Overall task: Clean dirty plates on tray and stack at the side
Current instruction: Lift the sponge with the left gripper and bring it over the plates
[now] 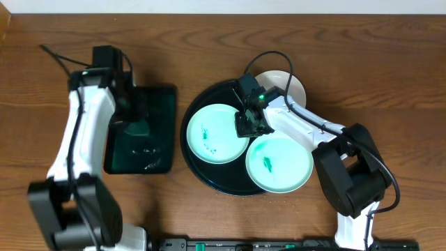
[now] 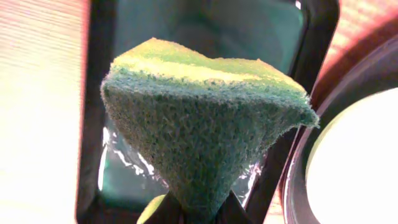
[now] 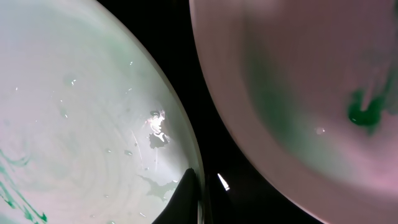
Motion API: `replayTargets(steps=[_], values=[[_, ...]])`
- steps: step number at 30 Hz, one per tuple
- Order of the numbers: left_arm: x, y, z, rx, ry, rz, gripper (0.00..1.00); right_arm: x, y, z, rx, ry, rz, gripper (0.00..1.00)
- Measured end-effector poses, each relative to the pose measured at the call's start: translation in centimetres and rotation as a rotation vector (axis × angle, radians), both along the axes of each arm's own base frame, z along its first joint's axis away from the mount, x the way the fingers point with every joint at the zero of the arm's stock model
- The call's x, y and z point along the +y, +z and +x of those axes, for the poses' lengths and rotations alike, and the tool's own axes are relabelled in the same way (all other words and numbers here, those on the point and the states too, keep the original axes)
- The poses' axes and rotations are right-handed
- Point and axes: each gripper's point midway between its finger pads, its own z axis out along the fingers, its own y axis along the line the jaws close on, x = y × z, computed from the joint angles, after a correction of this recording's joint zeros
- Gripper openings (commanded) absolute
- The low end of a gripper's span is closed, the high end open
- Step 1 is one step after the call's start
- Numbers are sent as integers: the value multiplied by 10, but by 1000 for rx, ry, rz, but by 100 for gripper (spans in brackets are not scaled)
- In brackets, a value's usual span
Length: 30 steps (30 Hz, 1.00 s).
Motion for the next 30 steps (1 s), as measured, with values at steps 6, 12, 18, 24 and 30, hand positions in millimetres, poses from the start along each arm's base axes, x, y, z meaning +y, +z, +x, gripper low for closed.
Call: replayTargets(steps=[6,12,18,24,30], values=[[4,-8,-2,17,54,13,7,0,0,0,0,0,0,1],[-8,-12,-4,31,58,-56,7,2,0,1,-6,2,11,1],[-36,-11,-5,40,61,-150,7,3,0,2,-8,2,17,1],[-89,-11,-14,85,57,-198,7,4,0,2,-8,2,18,1],[-132,-34,-26,102,62,-202,7,4,0,2,-8,3,18,1]])
